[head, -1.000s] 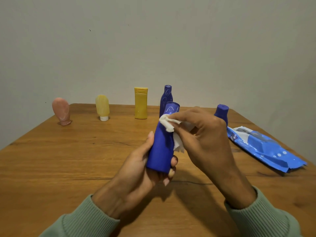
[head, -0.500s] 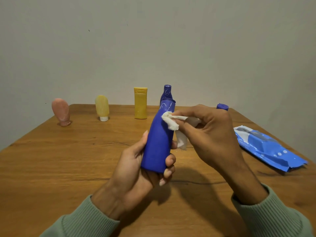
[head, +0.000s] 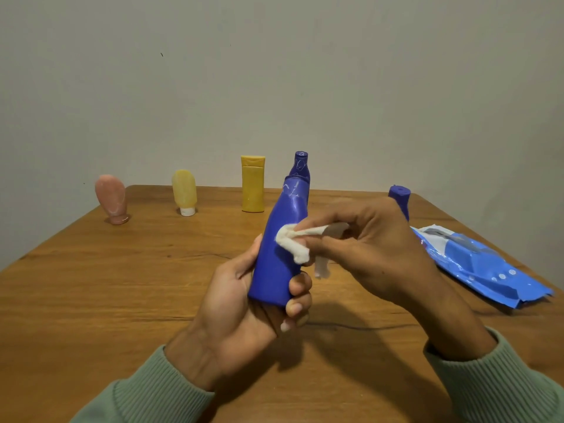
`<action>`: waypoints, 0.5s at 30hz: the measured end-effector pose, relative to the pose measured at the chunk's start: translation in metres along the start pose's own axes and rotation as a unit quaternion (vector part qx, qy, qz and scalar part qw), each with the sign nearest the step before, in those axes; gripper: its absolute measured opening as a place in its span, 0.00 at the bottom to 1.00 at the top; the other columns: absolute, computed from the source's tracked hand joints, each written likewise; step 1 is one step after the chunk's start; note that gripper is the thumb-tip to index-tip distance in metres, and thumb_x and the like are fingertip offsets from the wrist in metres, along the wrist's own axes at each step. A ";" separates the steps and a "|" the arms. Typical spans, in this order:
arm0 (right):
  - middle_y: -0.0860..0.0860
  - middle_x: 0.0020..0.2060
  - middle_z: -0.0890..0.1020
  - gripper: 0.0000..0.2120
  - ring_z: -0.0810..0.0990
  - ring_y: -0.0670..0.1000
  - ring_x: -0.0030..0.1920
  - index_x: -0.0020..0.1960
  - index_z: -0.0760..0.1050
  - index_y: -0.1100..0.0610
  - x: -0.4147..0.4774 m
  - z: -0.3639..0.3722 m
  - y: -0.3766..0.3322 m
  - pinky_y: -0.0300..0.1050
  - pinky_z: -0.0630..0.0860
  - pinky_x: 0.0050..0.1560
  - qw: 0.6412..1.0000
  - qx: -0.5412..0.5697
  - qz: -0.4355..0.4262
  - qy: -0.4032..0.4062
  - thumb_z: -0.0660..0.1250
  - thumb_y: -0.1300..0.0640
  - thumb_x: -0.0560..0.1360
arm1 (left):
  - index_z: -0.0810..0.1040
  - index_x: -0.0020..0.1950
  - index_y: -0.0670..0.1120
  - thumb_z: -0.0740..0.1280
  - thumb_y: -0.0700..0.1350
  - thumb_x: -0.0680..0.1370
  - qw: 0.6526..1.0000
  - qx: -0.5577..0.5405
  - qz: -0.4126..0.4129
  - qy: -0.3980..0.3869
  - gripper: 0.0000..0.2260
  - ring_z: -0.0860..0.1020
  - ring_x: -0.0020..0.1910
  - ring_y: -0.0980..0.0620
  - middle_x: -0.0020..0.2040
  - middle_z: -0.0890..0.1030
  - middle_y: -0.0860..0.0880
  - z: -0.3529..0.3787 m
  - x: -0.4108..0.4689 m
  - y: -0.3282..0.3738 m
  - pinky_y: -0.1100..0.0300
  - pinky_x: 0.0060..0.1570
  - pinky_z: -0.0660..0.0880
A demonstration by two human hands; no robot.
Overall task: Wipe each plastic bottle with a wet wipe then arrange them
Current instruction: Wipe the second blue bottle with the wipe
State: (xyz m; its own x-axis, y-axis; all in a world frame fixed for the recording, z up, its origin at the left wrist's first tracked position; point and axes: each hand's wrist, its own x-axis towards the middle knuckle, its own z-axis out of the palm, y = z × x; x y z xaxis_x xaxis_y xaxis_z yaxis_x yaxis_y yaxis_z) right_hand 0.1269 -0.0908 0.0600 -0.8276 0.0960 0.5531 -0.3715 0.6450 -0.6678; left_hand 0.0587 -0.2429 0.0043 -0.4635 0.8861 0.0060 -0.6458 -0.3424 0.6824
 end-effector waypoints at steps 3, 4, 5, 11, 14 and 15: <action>0.45 0.40 0.83 0.08 0.81 0.44 0.41 0.49 0.83 0.53 -0.002 0.001 -0.003 0.36 0.78 0.39 0.999 -0.028 -0.029 -0.008 0.73 0.56 0.70 | 0.83 0.48 0.41 0.55 0.59 0.78 0.998 0.041 0.022 0.034 0.25 0.71 0.28 0.48 0.34 0.73 0.42 0.004 -0.001 0.000 0.58 0.28 0.66; 0.44 0.40 0.82 0.07 0.81 0.43 0.41 0.49 0.83 0.53 -0.002 0.001 -0.002 0.34 0.76 0.38 0.999 -0.023 -0.034 0.019 0.73 0.56 0.70 | 0.83 0.47 0.41 0.54 0.60 0.78 0.997 0.064 0.023 0.035 0.27 0.70 0.29 0.48 0.34 0.73 0.42 0.005 0.000 0.000 0.58 0.28 0.66; 0.42 0.40 0.81 0.07 0.80 0.40 0.42 0.48 0.82 0.51 -0.001 0.002 -0.002 0.30 0.74 0.38 0.997 -0.029 -0.040 0.055 0.72 0.56 0.70 | 0.84 0.47 0.41 0.53 0.61 0.79 0.995 0.086 0.024 0.033 0.28 0.70 0.29 0.48 0.34 0.73 0.42 0.005 0.000 -0.001 0.58 0.28 0.65; 0.41 0.43 0.80 0.10 0.78 0.39 0.47 0.52 0.77 0.47 0.000 0.003 0.007 0.28 0.73 0.43 0.971 -0.080 -0.067 0.217 0.71 0.55 0.73 | 0.84 0.49 0.42 0.52 0.63 0.78 0.982 0.181 0.042 0.041 0.30 0.71 0.31 0.49 0.35 0.75 0.42 0.003 0.003 -0.007 0.56 0.33 0.65; 0.43 0.44 0.80 0.09 0.78 0.40 0.47 0.53 0.77 0.48 0.000 0.001 0.007 0.29 0.73 0.45 0.965 -0.098 -0.087 0.229 0.71 0.54 0.73 | 0.84 0.50 0.43 0.52 0.64 0.77 0.971 0.228 0.049 0.061 0.30 0.72 0.32 0.49 0.36 0.76 0.42 0.006 0.002 -0.009 0.55 0.36 0.66; 0.43 0.44 0.80 0.09 0.78 0.39 0.47 0.53 0.78 0.49 0.000 0.001 0.006 0.28 0.73 0.45 0.965 -0.105 -0.095 0.221 0.71 0.54 0.73 | 0.83 0.52 0.43 0.52 0.65 0.77 0.962 0.256 0.054 0.071 0.30 0.73 0.32 0.50 0.36 0.77 0.43 0.006 0.001 -0.009 0.55 0.37 0.67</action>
State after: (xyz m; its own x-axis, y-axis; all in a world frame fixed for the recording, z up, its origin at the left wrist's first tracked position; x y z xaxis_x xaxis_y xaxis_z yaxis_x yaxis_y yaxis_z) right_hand 0.1238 -0.0879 0.0555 -0.4757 0.2439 0.8451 -0.3677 0.8177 -0.4430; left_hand 0.0677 -0.2367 0.0029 -0.6125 0.7902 0.0222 -0.2217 -0.1986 0.9547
